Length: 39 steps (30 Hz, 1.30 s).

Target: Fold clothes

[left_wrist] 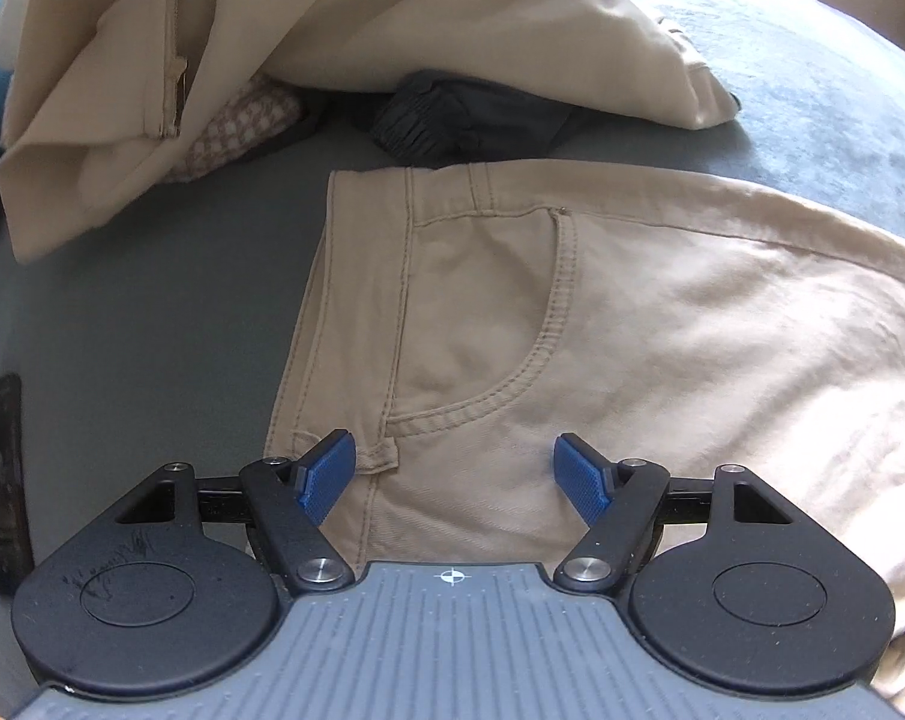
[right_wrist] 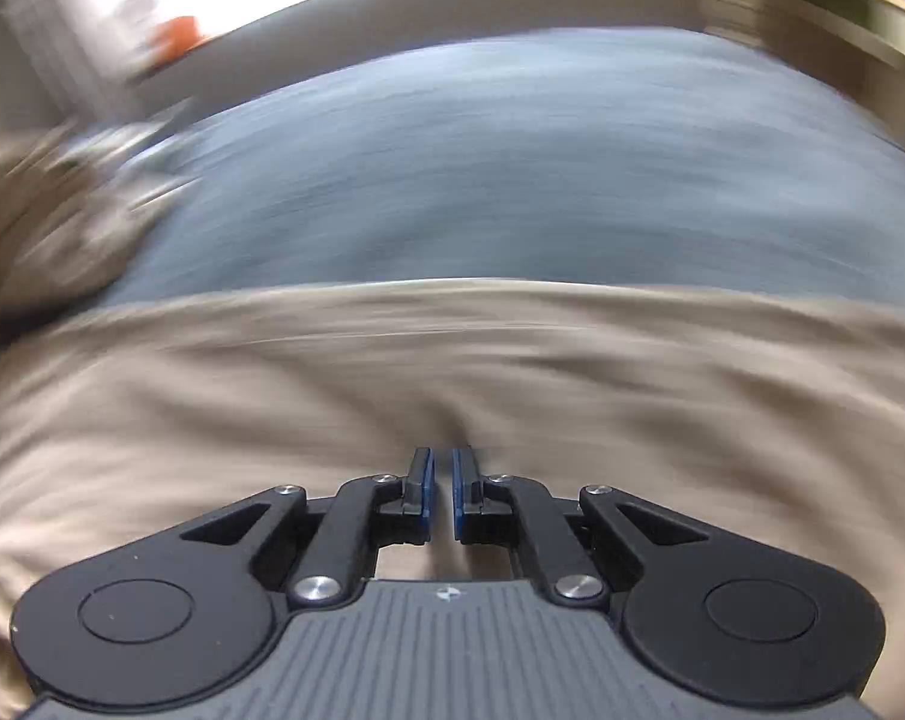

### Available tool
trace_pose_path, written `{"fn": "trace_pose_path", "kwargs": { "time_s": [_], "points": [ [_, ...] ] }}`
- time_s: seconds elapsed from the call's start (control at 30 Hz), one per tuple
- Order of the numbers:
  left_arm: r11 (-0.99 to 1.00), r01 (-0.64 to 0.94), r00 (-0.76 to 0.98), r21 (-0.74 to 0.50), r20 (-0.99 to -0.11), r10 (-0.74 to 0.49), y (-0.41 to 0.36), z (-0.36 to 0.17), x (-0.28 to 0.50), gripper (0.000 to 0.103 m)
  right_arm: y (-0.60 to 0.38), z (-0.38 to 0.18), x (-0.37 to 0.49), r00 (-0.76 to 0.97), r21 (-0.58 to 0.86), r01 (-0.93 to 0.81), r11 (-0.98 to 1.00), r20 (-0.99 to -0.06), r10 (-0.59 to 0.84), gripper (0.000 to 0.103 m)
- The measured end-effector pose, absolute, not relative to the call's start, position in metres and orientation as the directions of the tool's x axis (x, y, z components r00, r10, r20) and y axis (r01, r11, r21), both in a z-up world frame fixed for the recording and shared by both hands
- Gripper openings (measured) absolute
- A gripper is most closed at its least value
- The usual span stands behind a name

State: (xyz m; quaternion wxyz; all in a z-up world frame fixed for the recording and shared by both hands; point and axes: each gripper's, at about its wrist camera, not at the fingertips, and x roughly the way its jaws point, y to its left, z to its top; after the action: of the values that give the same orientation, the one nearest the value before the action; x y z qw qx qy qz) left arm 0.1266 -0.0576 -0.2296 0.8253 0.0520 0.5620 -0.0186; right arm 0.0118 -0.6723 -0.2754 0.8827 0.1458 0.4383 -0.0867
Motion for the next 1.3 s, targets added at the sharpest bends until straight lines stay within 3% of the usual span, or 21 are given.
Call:
{"fn": "trace_pose_path", "kwargs": {
  "time_s": [0.07,0.17,0.37,0.53,0.6,0.8,0.87,1.0,1.3],
  "points": [
    [0.993,0.09,0.369,0.073,-0.929,0.034,-0.06,-0.23,0.126,0.074,-0.733,-0.273,-0.015,0.527,0.052,0.477,0.877,-0.816,-0.238,0.006],
    [0.988,0.12,0.374,0.092,-0.927,0.041,-0.065,-0.228,0.125,0.074,-0.777,-0.27,-0.039,0.47,0.047,0.631,0.774,-0.817,-0.334,0.008],
    [0.973,0.19,0.379,0.132,-0.924,0.051,-0.069,-0.216,0.122,0.074,-0.74,-0.271,0.009,0.598,0.193,0.462,0.866,-0.789,-0.143,0.016],
    [0.97,0.223,0.359,0.102,-0.933,0.015,-0.063,-0.198,0.111,0.074,-0.794,-0.271,-0.012,0.423,0.106,0.768,0.632,-0.824,-0.375,0.017],
    [0.971,0.225,0.341,0.081,-0.94,-0.001,-0.06,-0.193,0.106,0.074,-0.803,-0.257,-0.035,0.415,0.123,0.787,0.605,-0.831,-0.371,0.018],
    [0.975,0.219,0.28,0.035,-0.96,-0.029,-0.058,-0.196,0.087,0.074,-0.746,-0.234,-0.066,0.462,0.187,0.624,0.759,-0.871,-0.165,0.022],
    [0.971,0.235,0.263,0.037,-0.965,-0.026,-0.057,-0.198,0.081,0.074,-0.748,-0.246,-0.079,0.363,0.117,0.716,0.688,-0.904,-0.224,0.031],
    [0.965,0.26,0.314,0.04,-0.948,-0.046,-0.033,-0.179,0.068,0.074,-0.769,-0.258,-0.119,0.125,-0.065,0.89,0.45,-0.917,-0.38,0.031],
    [0.981,0.072,0.325,-0.181,-0.926,-0.194,0.061,-0.149,0.034,0.074,-0.673,-0.201,-0.237,0.331,0.221,0.906,0.36,-0.901,-0.281,0.037]
  ]
}}
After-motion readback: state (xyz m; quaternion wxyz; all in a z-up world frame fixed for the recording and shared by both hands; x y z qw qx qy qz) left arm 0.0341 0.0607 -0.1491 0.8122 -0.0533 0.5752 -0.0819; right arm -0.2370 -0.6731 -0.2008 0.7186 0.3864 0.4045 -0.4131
